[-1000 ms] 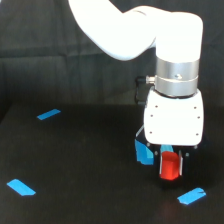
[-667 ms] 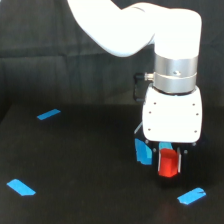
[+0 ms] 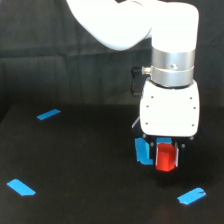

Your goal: Pick up the red object from the table

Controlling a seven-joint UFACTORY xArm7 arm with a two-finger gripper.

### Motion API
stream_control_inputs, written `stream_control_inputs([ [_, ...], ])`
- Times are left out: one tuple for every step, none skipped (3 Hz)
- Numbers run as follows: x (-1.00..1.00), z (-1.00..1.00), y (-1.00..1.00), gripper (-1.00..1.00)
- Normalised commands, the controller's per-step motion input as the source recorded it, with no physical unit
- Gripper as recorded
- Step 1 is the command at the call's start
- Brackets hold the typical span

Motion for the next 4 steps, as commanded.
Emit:
stream_control_inputs([
  [0.00,0.79,0.12,-1.00],
  [-0.09,0.94,0.09,-0.93],
  [-0.05,0.95,0.19,-0.90],
  [-0.16,0.97,0.19,-0.95],
])
